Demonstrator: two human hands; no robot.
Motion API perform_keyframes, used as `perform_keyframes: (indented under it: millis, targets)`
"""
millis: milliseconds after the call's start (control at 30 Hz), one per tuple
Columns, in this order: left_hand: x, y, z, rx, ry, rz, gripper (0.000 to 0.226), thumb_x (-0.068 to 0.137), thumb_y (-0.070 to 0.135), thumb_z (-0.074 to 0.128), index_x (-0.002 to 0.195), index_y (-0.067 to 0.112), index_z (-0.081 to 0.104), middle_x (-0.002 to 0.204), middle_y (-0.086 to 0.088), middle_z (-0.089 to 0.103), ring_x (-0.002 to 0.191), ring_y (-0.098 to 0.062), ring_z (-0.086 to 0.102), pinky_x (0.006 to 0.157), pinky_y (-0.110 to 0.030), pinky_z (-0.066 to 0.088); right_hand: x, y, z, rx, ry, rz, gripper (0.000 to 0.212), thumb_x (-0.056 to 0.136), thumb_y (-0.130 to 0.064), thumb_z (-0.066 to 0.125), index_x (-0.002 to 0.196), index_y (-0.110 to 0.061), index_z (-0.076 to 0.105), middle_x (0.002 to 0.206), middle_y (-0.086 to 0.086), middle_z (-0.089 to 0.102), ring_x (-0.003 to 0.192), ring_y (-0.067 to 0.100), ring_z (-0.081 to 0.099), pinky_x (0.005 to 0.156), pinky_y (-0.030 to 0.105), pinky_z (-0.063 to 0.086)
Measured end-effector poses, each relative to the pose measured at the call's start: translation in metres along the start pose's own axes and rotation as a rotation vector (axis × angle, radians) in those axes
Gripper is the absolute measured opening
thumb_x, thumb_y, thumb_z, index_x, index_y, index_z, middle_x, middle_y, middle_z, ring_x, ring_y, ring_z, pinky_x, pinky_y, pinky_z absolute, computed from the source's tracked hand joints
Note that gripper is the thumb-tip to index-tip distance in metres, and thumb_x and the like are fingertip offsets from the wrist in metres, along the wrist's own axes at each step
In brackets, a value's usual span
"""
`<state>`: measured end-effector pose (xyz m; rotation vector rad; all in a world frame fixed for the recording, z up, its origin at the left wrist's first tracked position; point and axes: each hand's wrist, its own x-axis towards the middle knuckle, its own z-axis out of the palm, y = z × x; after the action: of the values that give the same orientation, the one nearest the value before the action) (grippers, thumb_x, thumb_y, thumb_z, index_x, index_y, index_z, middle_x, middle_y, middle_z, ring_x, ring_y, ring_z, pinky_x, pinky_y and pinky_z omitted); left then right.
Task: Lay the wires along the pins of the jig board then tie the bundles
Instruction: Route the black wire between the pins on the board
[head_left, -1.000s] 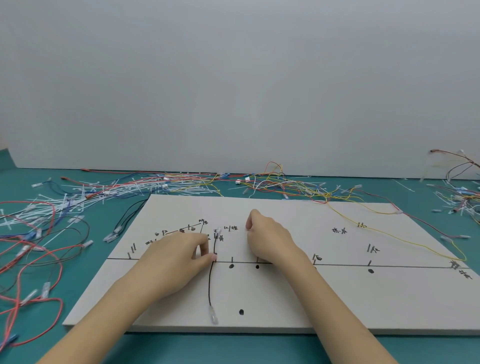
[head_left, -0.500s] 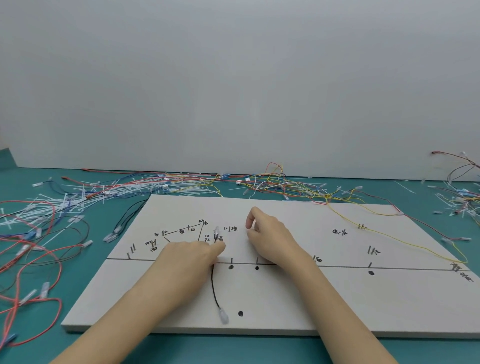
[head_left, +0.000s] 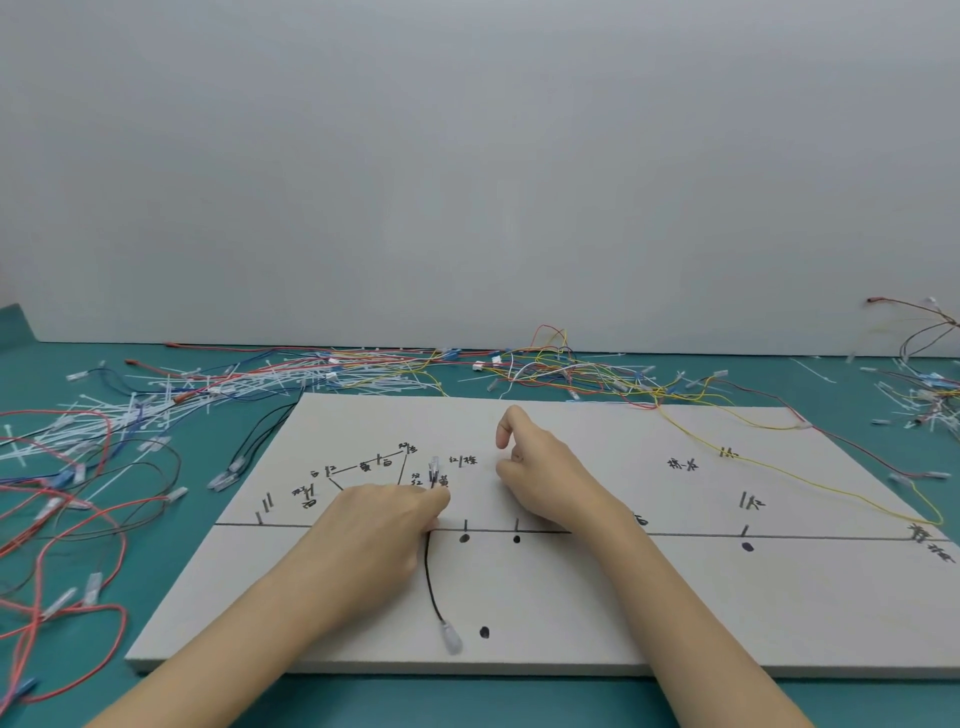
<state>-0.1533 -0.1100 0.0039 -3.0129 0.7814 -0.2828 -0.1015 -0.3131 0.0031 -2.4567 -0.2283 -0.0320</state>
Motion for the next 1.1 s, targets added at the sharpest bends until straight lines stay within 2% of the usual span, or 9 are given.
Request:
perform_keyframes:
  millis: [267,367,667,833,933,1100]
  targets:
    - [-0.002,-0.001,0.002,-0.108,0.052,0.016,0.017,0.098,0.022,0.036,0.082,0.020,0.034,0.073,0.006,0.042,0.073,-0.024,0.041,0.062,-0.035,0.029,0.002,0.002,0.000,0.018,-0.005,0.013,0.017,0.085,-0.008,0.040,0.094,-0.022,0.036,0.068,0.001,0.044,0.065,0.019,0.038,0.058,0.034,0.030]
    - [-0.002,-0.001,0.003,-0.139,0.051,0.023,0.016,0.098,0.020,0.037,0.082,0.019,0.035,0.074,0.005,0.046,0.077,-0.027,0.047,0.066,-0.037,0.036,0.003,0.002,0.000,0.027,-0.007,0.016,0.018,0.085,-0.008,0.041,0.094,-0.023,0.036,0.067,0.000,0.044,0.064,0.018,0.038,0.056,0.033,0.029]
    - [0.005,0.012,0.004,-0.214,0.056,0.076,0.016,0.097,0.019,0.038,0.081,0.017,0.036,0.071,0.005,0.041,0.073,-0.026,0.042,0.068,-0.038,0.040,-0.001,0.013,-0.008,0.033,0.012,0.061,0.018,0.085,-0.009,0.043,0.092,-0.024,0.036,0.066,-0.002,0.043,0.061,0.016,0.038,0.055,0.031,0.028]
    - [0.021,0.032,0.006,-0.198,0.063,0.121,0.018,0.096,0.017,0.037,0.079,0.017,0.031,0.065,0.005,0.032,0.070,-0.025,0.036,0.062,-0.036,0.030,-0.005,0.030,-0.021,0.051,0.078,0.121,0.019,0.083,-0.009,0.043,0.089,-0.025,0.037,0.065,-0.001,0.044,0.059,0.018,0.039,0.055,0.031,0.029]
    - [0.030,0.040,0.007,-0.202,0.060,0.128,0.017,0.095,0.014,0.037,0.078,0.017,0.032,0.066,0.005,0.032,0.071,-0.025,0.037,0.064,-0.038,0.035,-0.005,0.037,-0.027,0.054,0.111,0.147,0.019,0.084,-0.009,0.045,0.088,-0.025,0.037,0.065,-0.001,0.045,0.059,0.018,0.039,0.055,0.031,0.030]
    - [0.038,0.044,0.007,-0.225,0.058,0.137,0.019,0.097,0.017,0.038,0.078,0.016,0.034,0.068,0.005,0.034,0.073,-0.026,0.038,0.062,-0.036,0.029,-0.003,0.043,-0.031,0.083,0.143,0.178,0.018,0.084,-0.010,0.047,0.087,-0.025,0.039,0.065,-0.001,0.045,0.058,0.017,0.039,0.054,0.030,0.029]
